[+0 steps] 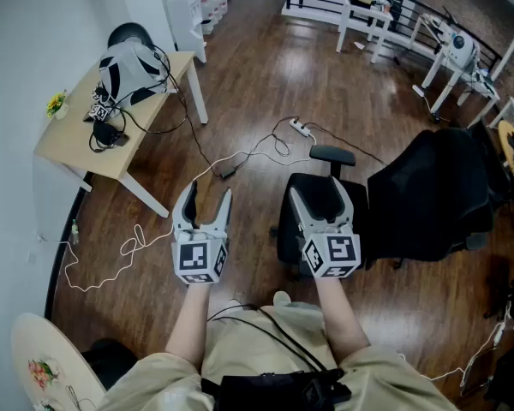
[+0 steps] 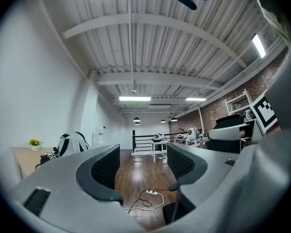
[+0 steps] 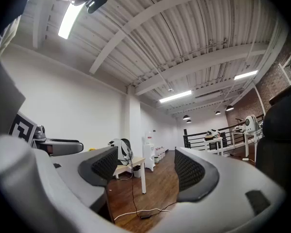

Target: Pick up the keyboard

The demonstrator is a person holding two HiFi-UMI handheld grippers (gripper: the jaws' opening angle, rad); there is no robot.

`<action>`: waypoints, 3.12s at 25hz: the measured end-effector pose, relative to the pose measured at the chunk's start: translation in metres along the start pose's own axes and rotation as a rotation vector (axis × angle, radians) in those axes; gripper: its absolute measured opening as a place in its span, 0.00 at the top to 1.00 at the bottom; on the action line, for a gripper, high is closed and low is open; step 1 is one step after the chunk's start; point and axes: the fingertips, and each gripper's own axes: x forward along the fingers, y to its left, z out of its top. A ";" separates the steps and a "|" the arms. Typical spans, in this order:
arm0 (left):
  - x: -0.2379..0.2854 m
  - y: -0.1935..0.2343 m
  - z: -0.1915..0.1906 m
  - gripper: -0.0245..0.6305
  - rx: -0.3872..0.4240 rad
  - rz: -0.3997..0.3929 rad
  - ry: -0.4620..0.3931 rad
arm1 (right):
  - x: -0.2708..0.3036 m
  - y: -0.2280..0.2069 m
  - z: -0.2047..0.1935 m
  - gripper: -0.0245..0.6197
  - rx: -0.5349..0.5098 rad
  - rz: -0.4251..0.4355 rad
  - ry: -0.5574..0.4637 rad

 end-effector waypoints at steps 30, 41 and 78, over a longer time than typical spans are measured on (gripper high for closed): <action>-0.099 -0.036 -0.010 0.53 0.044 0.320 0.104 | -0.023 0.043 -0.020 0.39 0.118 0.383 0.064; -0.387 0.073 0.017 0.53 0.118 0.891 0.090 | -0.076 0.367 -0.027 0.39 0.169 1.022 0.099; -1.240 -0.155 0.033 0.53 0.086 2.410 0.154 | -0.891 0.953 -0.044 0.39 0.231 2.604 0.296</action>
